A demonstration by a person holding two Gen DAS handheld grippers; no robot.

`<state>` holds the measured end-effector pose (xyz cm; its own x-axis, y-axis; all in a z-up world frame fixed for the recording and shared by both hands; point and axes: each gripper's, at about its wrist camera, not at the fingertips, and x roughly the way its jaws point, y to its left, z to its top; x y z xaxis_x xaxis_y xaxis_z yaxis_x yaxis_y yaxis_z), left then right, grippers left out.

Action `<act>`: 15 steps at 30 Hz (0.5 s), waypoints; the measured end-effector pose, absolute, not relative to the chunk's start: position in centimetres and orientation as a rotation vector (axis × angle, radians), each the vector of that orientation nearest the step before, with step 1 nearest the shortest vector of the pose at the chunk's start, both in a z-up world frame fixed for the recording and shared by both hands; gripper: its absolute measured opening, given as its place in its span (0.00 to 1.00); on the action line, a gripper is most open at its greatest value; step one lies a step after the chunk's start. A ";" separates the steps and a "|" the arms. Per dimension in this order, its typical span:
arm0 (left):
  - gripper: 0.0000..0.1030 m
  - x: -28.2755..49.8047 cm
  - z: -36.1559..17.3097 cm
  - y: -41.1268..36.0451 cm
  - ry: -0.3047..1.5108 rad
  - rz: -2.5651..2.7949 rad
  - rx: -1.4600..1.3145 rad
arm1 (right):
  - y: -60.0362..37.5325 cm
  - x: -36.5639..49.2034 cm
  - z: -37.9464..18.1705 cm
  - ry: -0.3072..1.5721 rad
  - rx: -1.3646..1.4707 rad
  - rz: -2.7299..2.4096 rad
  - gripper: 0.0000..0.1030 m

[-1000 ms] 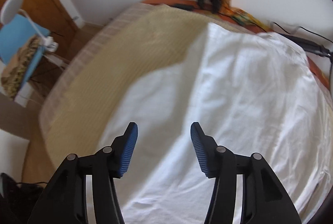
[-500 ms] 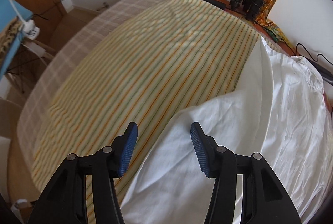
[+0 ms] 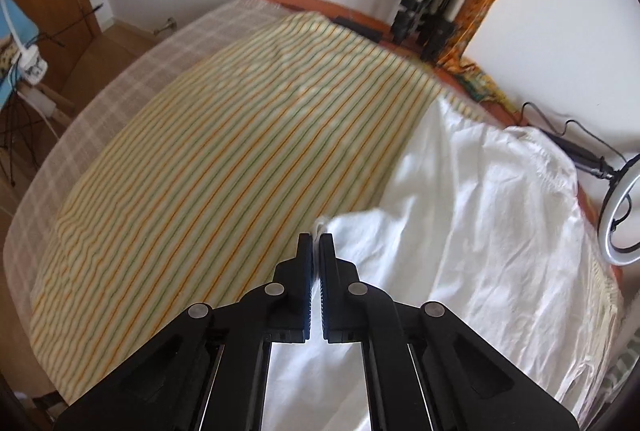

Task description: Fold small clothes

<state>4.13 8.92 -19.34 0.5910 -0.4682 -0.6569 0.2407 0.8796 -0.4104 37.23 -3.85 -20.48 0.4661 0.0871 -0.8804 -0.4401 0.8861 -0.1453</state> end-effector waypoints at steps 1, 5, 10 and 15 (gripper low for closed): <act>0.00 4.4 -19.0 8.9 0.836 -0.414 -0.284 | -3.9 37.5 -20.0 1.030 -0.366 0.333 0.02; 0.00 5.7 -19.0 9.3 0.824 -0.344 -0.245 | -3.2 38.9 -19.7 0.991 -0.377 0.311 0.02; 0.00 6.9 -20.8 9.6 0.885 -0.322 -0.237 | -3.1 40.7 -22.0 1.069 -0.353 0.359 0.02; 0.06 5.6 -19.7 10.1 0.834 -0.231 -0.198 | -5.2 39.5 -21.1 1.059 -0.306 0.440 0.15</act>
<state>5.61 10.13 -19.74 0.6492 -0.2793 -0.7074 0.1250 0.9567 -0.2630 39.53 -5.17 -21.06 0.4159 0.1995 -0.8873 -0.4877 0.8724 -0.0324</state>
